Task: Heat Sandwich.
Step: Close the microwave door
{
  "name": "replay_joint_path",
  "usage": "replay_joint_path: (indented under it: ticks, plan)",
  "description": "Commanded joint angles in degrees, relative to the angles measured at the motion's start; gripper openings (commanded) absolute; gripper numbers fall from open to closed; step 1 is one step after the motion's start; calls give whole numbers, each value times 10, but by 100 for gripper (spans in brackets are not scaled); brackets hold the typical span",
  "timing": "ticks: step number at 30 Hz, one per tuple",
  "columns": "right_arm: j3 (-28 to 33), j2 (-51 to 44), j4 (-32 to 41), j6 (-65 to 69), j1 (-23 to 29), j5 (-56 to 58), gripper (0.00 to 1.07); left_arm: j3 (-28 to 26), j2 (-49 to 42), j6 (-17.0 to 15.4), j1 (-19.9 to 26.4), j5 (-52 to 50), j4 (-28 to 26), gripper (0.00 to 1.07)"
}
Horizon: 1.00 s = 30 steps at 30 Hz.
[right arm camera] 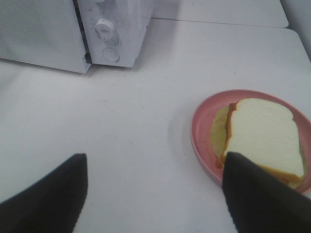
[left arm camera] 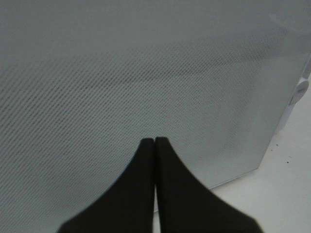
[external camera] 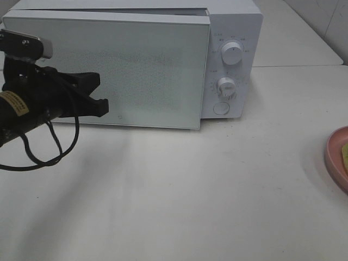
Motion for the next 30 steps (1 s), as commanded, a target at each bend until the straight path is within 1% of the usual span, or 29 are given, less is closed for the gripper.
replay_joint_path:
  ticks: [1,4,5,7,13,14,17,19,21,22,25,30]
  plan:
    - [1,-16,-1,-3,-5,-3,74,-18,4,2,-14,-3,-9,0]
    - [1,-16,-1,-3,-5,-3,74,-41,15,2,-22,14,-13,0]
    - [1,-16,-1,-3,-5,-3,74,-41,15,2,-22,14,-13,0]
    - [1,-16,-1,-3,-5,-3,74,-65,24,2,-29,41,-14,0]
    - [1,-16,-1,-3,-5,-3,74,-94,38,3,-42,53,-16,0]
    - [1,-16,-1,-3,-5,-3,74,-105,42,3,-50,58,-18,0]
    - [1,-16,-1,-3,-5,-3,74,-119,49,8,-56,64,-22,0]
    - [1,-16,-1,-3,-5,-3,74,-140,58,19,-65,76,-35,0]
    - [1,-16,-1,-3,-5,-3,74,-147,61,19,-68,84,-37,0]
    - [1,-16,-1,-3,-5,-3,74,-164,66,21,-74,95,-39,0]
    - [1,-16,-1,-3,-5,-3,74,-189,80,20,-80,100,-41,0]
    - [1,-16,-1,-3,-5,-3,74,-211,91,21,-85,116,-46,0]
